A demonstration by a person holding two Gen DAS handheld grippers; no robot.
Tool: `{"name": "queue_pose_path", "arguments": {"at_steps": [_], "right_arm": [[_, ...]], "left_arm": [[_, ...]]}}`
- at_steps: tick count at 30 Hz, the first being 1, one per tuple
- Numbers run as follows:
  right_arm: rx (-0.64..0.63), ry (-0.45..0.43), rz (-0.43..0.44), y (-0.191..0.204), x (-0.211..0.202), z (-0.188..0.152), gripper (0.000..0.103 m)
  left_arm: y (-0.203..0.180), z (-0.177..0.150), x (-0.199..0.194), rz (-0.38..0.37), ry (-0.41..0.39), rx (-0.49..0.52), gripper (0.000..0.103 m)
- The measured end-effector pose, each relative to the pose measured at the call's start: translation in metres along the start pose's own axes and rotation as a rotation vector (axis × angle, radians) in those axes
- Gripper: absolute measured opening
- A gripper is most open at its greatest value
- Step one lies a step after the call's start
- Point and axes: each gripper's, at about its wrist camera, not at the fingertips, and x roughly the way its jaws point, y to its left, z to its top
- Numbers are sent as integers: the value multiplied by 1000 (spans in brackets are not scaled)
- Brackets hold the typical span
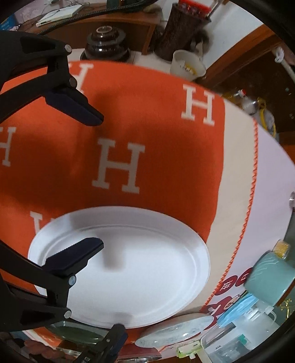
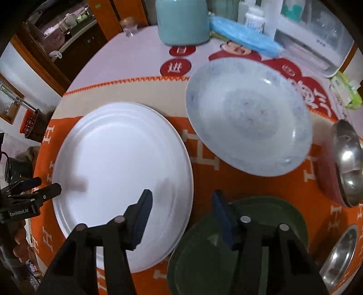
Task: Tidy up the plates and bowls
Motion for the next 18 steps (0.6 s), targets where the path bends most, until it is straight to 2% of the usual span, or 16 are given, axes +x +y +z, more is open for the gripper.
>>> {"name": "queue_pose_path", "arguments": {"at_steps": [3, 6, 8, 10, 12, 14, 18], "right_arm": [[-3, 32, 8, 1, 8, 3, 42], [-14, 63, 29, 2, 16, 4, 31], [-37, 54, 19, 5, 16, 3, 30], [-52, 53, 5, 7, 17, 4, 30], [-62, 50, 2, 8, 18, 4, 30], [-67, 47, 4, 8, 17, 3, 30], [-60, 42, 9, 9, 16, 1, 26]], "left_arm": [[-6, 2, 5, -8, 5, 18, 91], [-11, 6, 5, -3, 5, 53, 81], [-18, 6, 4, 6, 3, 90, 66], [-22, 1, 2, 7, 5, 111, 58], [-29, -1, -1, -6, 5, 136, 46], [-33, -6, -4, -31, 11, 147, 25], [-41, -9, -9, 9, -6, 160, 25]]}}
